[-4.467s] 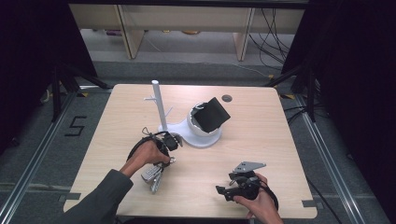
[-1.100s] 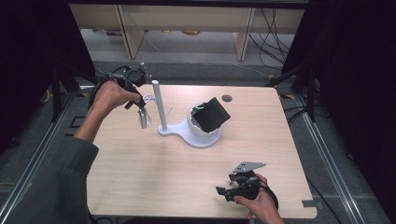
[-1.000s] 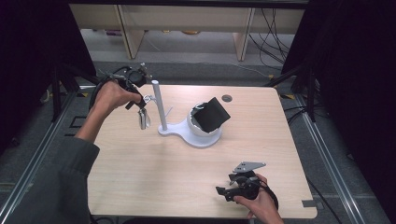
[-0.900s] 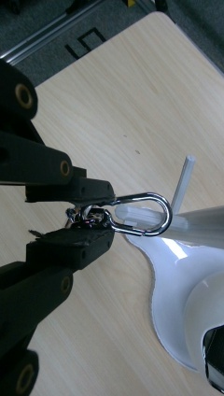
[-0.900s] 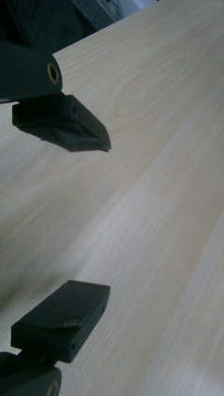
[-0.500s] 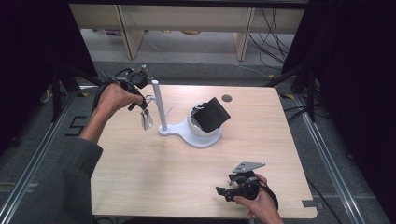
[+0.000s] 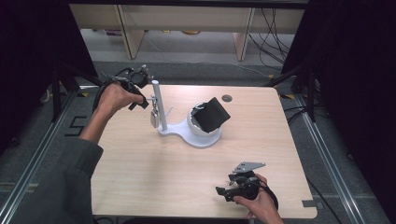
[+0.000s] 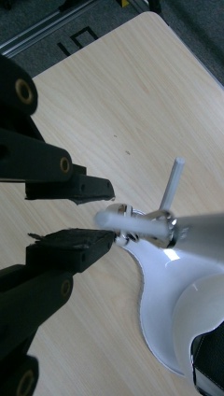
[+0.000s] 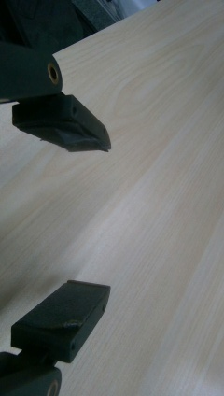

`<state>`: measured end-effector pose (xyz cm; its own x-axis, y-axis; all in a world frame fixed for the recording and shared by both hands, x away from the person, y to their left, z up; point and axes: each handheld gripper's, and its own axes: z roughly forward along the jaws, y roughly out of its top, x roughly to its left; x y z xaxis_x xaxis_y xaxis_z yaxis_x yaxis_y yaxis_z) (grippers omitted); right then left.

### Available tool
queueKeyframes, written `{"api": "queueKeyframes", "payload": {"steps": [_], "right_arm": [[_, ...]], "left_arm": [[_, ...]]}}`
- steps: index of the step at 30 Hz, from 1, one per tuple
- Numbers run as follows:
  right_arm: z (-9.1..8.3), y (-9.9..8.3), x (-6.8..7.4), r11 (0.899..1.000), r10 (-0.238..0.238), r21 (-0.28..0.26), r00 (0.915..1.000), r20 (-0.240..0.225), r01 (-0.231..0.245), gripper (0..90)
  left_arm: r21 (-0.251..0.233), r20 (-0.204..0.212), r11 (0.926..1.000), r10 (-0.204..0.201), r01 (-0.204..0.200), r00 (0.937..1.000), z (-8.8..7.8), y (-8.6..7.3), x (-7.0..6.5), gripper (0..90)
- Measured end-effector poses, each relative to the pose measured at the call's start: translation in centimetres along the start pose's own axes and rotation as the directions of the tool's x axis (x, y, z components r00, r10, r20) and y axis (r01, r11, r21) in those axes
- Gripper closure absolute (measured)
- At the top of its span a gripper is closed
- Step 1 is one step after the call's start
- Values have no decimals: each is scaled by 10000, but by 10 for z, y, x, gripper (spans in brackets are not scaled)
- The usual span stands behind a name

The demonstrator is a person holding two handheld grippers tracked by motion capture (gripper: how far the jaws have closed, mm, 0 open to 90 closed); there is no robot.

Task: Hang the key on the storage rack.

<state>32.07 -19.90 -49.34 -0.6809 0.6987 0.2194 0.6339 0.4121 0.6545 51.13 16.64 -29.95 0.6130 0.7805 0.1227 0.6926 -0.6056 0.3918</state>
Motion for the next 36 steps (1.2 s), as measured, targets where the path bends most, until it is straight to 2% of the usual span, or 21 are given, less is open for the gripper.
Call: {"api": "queueKeyframes", "payload": {"steps": [1, 3, 6, 8, 11, 13, 16, 18, 22, 25, 30, 33, 34, 36], "right_arm": [[-1, 0, 0, 9999, 58, 108, 10000, 26, -58, 258], [1, 0, 0, 9999, 77, -96, 10000, 19, -77, 258], [0, 0, 0, 10000, 61, 52, 10000, 35, -61, 258], [1, 0, 0, 9999, 90, -143, 10000, 13, -89, 258], [1, 0, 0, 9998, 143, -124, 9999, 17, -143, 258], [-1, 0, -1, 9999, 110, 55, 9999, 32, -110, 258], [-1, 0, -1, 10000, 20, -8, 10000, 43, -20, 258], [-1, 0, -1, 10000, 35, -13, 10000, 39, -35, 258], [1, 0, -1, 9999, 112, -99, 9999, 51, -112, 258], [1, 0, 0, 9999, 121, -91, 9999, 48, -120, 258], [0, -1, -1, 9999, 134, -110, 9999, 61, -133, 258], [-1, 0, -1, 10000, 89, 26, 9999, 81, -89, 258], [0, -1, -1, 9998, 126, -124, 9999, 84, -125, 258], [-1, 0, -1, 10000, 89, 5, 9999, 61, -89, 258]], "left_arm": [[-2, -5, 10000, 23, -23, 10000, 0, 0, 0, 723], [87, 6, 9999, 74, -74, 10000, -1, -1, 0, 719], [5, 15, 10000, -20, 20, 10000, -2, -3, 0, 700], [83, 51, 10000, 8, -9, 10000, -3, -3, 0, 689], [-37, 73, 10000, -30, 30, 10000, -4, -5, -1, 660], [-43, 186, 10000, 3, -2, 9998, -5, -6, -2, 627], [19, 109, 10000, 14, -14, 9999, -4, -10, -3, 569], [42, 368, 10000, -65, 63, 9993, -2, -13, -4, 531], [6, 380, 9999, -131, 130, 9992, -2, -17, -2, 483], [-63, 344, 9999, -116, 119, 9993, -2, -19, -5, 441], [-214, 643, 9996, -190, 204, 9977, -2, -25, -10, 359], [-192, 702, 9998, -4, 18, 9975, -1, -30, -13, 326], [-297, 707, 9995, -64, 85, 9975, -1, -32, -15, 317], [-468, 802, 9988, -95, 133, 9967, -1, -37, -17, 307]]}}
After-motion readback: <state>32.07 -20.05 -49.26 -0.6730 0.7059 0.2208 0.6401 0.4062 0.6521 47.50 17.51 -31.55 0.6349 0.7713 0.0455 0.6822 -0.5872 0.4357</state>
